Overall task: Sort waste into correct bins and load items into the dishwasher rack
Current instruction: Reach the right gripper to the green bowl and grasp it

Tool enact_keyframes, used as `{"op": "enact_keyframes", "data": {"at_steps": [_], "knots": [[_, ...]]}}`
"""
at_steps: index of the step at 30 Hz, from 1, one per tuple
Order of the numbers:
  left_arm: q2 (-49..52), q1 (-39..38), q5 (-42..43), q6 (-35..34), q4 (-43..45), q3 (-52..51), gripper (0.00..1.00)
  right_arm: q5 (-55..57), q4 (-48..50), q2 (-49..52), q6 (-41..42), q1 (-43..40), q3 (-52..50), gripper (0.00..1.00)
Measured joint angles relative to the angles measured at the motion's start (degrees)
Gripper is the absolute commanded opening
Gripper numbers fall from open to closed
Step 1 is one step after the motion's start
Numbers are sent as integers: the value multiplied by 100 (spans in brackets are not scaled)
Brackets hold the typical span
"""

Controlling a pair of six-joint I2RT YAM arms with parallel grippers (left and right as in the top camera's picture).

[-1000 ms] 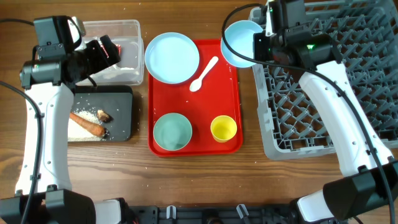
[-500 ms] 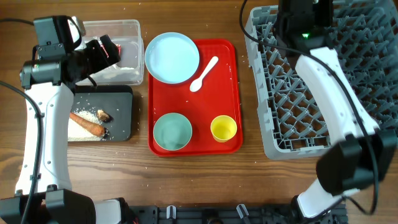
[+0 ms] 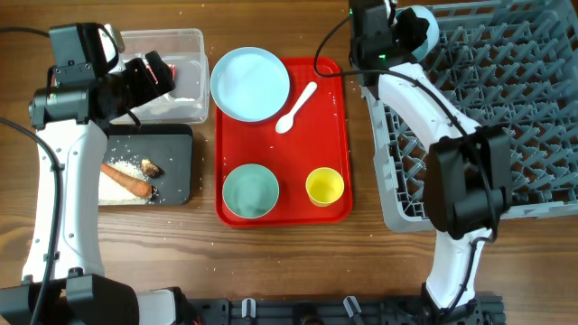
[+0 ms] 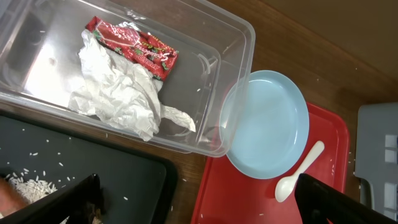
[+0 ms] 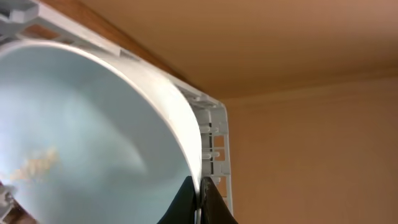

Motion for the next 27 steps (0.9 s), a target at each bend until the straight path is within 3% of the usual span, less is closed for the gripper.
{"op": "enact_keyframes", "data": {"at_steps": [4,5,8,12,16,18,20,21,24,27], "knots": [[0,0,0,0,0,0,100,162,-221,15,-2,199,4,6],[0,0,0,0,0,0,100,262,-337,28,-15,317,4,33],[0,0,0,0,-2,0,100,369,-662,79,-37,693,4,76],[0,2,0,0,0,0,100,505,-658,87,-52,1069,4,91],[0,0,0,0,-2,0,100,498,-702,-33,179,1023,4,94],[0,0,2,0,-2,0,100,-271,-1910,-579,782,1126,-4,92],[0,0,0,0,-7,0,100,-1873,-2949,-1126,1377,1294,20,79],[0,0,-2,0,4,0,100,-3206,-3355,-1414,1762,1423,22,75],[0,0,0,0,0,0,100,-6284,-3718,-1609,2761,1569,31,75],[0,0,0,0,0,0,100,-7643,-3987,-1563,3279,1602,-199,73]]}}
